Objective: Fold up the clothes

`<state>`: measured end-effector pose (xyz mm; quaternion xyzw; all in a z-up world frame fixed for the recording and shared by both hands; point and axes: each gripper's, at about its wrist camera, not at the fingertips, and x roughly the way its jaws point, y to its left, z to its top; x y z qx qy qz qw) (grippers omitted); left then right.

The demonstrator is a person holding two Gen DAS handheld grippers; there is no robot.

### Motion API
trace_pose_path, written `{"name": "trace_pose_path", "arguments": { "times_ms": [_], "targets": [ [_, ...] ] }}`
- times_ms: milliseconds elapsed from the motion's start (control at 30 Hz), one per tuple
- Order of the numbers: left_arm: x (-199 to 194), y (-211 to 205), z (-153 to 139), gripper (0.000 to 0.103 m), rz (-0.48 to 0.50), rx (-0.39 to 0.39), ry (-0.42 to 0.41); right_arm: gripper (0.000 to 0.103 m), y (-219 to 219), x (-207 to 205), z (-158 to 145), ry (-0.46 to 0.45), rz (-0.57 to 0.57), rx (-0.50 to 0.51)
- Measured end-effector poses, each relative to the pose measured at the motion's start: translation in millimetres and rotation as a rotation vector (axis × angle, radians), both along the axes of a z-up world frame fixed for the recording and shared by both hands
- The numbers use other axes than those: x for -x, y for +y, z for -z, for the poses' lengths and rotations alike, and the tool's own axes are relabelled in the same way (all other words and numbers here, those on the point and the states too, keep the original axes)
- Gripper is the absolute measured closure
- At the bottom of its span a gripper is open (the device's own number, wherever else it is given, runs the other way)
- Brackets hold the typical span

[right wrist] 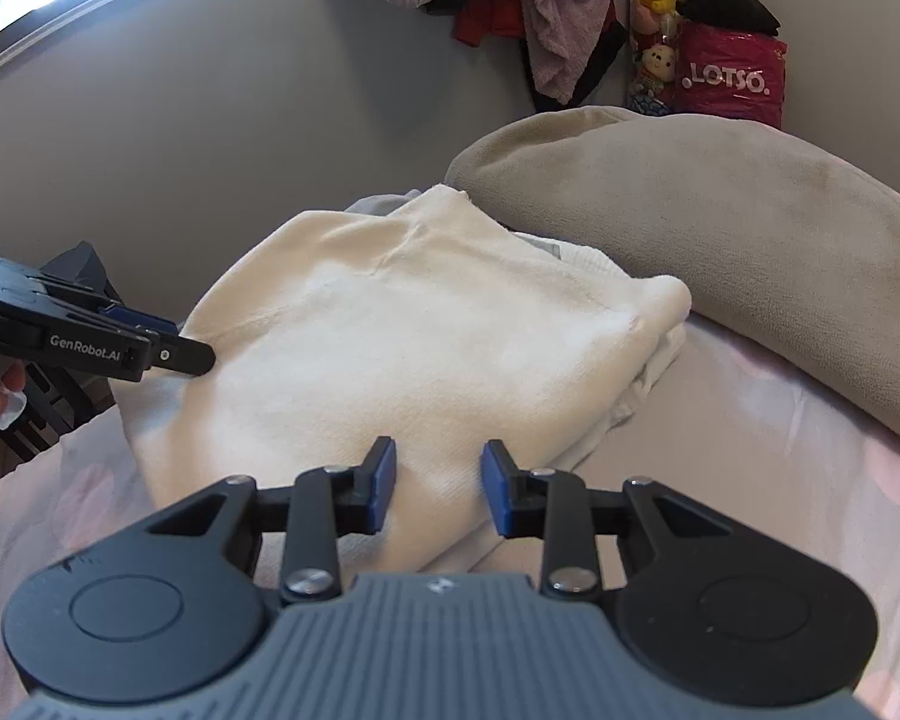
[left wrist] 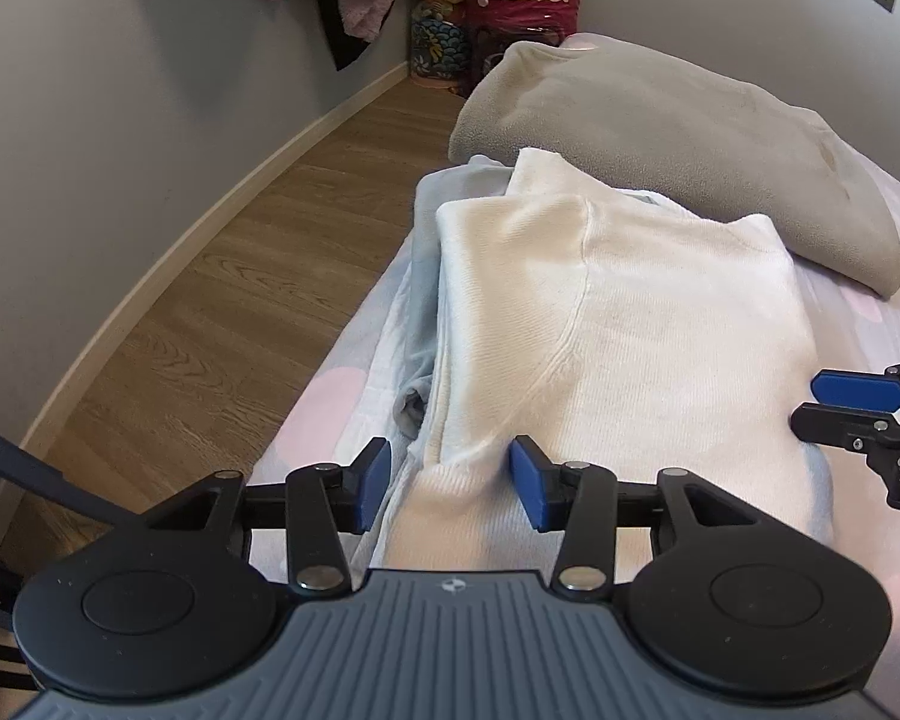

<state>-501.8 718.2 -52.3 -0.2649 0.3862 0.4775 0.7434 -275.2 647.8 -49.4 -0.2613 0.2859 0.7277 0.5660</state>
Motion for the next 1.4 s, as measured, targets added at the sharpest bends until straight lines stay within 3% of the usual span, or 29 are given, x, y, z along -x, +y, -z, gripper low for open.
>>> {"name": "trace_pose_path", "arguments": {
  "times_ms": [100, 200, 333, 500, 633, 900, 1133, 1233, 1400],
  "targets": [
    [1, -20, -19, 0.062, 0.017, -0.046, -0.018, 0.066, -13, -2, -13, 0.026, 0.010, 0.002],
    [0, -46, -38, 0.047, 0.028, -0.081, -0.055, 0.060, -30, -1, -25, 0.032, 0.020, 0.026],
    [-8, -78, -51, 0.040, 0.048, -0.059, -0.039, 0.042, -55, 6, -33, 0.032, 0.017, 0.080],
    [-15, -108, -58, 0.036, 0.051, -0.011, -0.036, 0.031, -87, 10, -38, 0.045, 0.045, 0.134],
    [-23, -132, -56, 0.029, 0.042, -0.056, 0.014, 0.023, -114, 10, -43, 0.016, 0.087, 0.128],
    [-44, -174, -37, 0.029, 0.108, -0.116, 0.114, 0.021, -155, 2, -40, 0.015, 0.181, 0.129],
    [-41, -188, -25, 0.029, 0.092, -0.067, 0.075, 0.021, -174, -1, -26, 0.030, 0.271, 0.134],
    [-39, -192, -25, 0.029, 0.082, -0.083, 0.093, 0.021, -182, -3, -21, 0.037, 0.310, 0.136],
    [-32, -192, -28, 0.029, 0.053, -0.071, 0.047, 0.021, -186, -2, -9, 0.057, 0.357, 0.142]
  ]
}}
